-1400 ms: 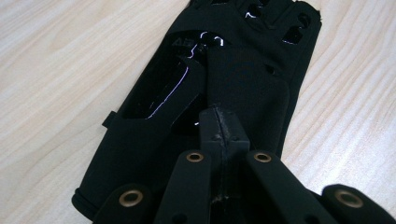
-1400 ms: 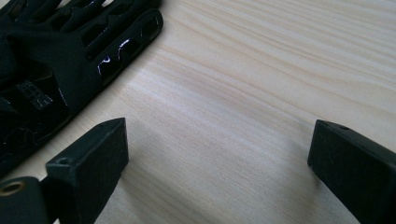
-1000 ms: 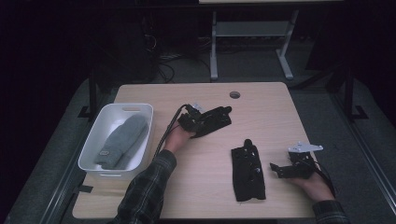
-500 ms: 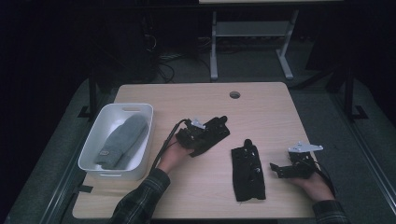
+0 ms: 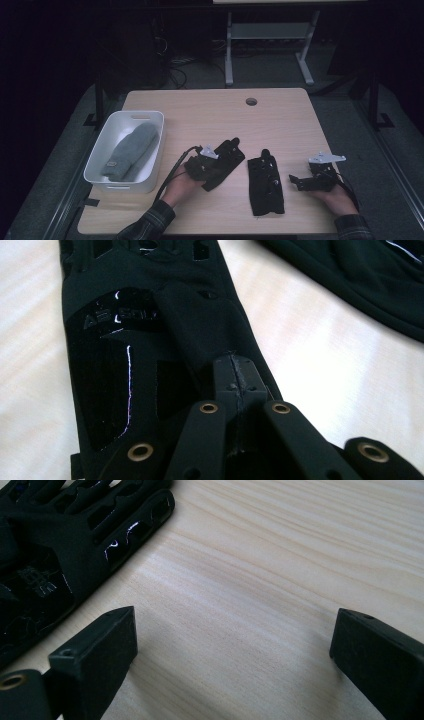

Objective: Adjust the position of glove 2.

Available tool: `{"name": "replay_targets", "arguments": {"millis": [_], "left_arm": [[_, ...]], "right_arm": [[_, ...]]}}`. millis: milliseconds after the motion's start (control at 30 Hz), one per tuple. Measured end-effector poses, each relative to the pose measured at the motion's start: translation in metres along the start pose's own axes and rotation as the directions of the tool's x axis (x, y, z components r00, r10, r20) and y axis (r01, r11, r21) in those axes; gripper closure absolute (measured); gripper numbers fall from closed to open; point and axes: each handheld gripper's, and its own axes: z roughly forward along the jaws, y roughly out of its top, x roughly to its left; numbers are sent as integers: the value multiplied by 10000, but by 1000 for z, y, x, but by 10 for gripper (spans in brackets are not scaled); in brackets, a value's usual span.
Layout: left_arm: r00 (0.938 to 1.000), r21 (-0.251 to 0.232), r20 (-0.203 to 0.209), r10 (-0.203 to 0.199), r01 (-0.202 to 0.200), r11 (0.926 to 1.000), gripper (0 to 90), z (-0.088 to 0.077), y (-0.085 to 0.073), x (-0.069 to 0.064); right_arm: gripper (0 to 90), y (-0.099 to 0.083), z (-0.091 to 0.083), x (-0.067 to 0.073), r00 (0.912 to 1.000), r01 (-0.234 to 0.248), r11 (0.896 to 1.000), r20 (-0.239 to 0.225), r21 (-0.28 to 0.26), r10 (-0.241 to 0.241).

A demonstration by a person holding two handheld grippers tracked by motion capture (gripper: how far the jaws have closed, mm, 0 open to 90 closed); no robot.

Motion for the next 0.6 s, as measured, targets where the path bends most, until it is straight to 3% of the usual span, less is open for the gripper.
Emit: {"name": "replay_targets", "arguments": {"millis": [67, 167, 200, 233, 333, 433, 533, 600], "left_arm": [[9995, -98, 259, -175, 177, 9998, 896, -1, -5, -7], [9995, 22, 325, -10, 9, 10000, 895, -4, -7, -12], [9992, -72, 375, -134, 137, 9999, 895, -5, -7, -13], [9994, -82, 352, -25, 28, 10000, 895, -7, -7, -12], [9996, -472, 215, -206, 216, 9987, 894, -16, -5, -8], [9992, -924, -160, -379, 363, 9951, 894, -25, -1, 2], [9963, -736, -782, -344, 286, 9969, 894, -27, -3, 14], [9945, -514, -923, -495, 449, 9977, 894, -25, -7, 20]], "right_arm": [[47, 0, 0, 0, 10000, 3, 10000, -3, 5, -3], [47, 0, 0, 0, 10000, 9, 10000, -1, -7, -9], [47, 0, 0, 0, 10000, 43, 10000, 10, -18, -43], [47, 0, 0, 0, 10000, 53, 10000, 10, -30, -53], [47, 0, 0, 0, 10000, 52, 10000, 1, -32, -52], [43, 0, 0, 0, 10000, 62, 10000, -3, -21, -62], [40, 0, 1, 0, 10000, 49, 10000, -3, -1, -49], [40, 0, 1, 0, 10000, 47, 10000, -2, 0, -47]]}}
